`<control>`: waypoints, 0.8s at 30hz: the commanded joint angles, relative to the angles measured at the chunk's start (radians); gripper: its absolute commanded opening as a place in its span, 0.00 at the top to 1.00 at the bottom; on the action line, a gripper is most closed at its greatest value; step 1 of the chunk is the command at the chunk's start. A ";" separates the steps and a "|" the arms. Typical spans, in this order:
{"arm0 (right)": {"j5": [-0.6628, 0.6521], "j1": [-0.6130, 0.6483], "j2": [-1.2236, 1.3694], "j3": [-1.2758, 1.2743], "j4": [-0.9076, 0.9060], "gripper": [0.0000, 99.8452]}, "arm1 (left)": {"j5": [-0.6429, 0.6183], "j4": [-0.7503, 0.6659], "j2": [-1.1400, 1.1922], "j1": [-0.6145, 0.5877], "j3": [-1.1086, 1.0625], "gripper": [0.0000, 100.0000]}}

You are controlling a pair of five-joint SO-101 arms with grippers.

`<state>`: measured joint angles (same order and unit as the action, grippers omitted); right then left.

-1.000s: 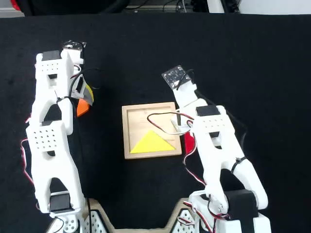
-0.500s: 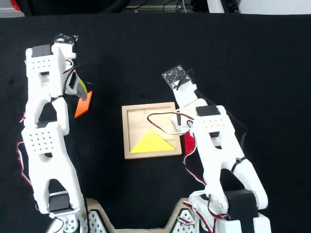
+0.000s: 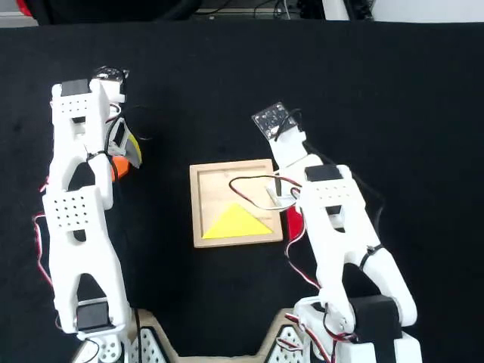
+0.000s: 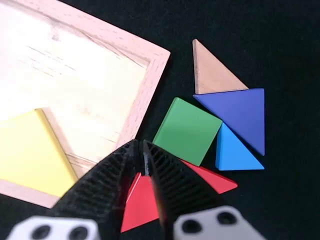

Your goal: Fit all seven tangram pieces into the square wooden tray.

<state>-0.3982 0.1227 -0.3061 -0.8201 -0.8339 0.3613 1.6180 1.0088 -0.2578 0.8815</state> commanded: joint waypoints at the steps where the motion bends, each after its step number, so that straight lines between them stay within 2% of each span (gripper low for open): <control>1: -0.009 -0.015 -0.039 0.004 0.020 0.99 | 0.005 -0.017 -0.003 0.053 0.033 0.77; 7: -0.009 -0.015 -0.039 0.004 0.020 0.99 | -0.002 -0.008 -0.017 0.074 0.036 0.78; 13: -0.009 -0.015 -0.039 0.004 0.020 0.99 | 0.002 0.133 -0.112 -0.012 0.214 0.78; 19: -0.009 -0.015 -0.039 0.004 0.020 0.99 | 0.005 0.140 -0.101 -0.073 0.206 0.78; 24: -0.009 -0.015 -0.039 0.004 0.020 0.99 | 0.034 0.138 -0.031 -0.068 0.185 0.78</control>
<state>-0.3982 0.1227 -0.3061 -0.8201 -0.8339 0.3613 1.7438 0.9628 -0.3253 1.0533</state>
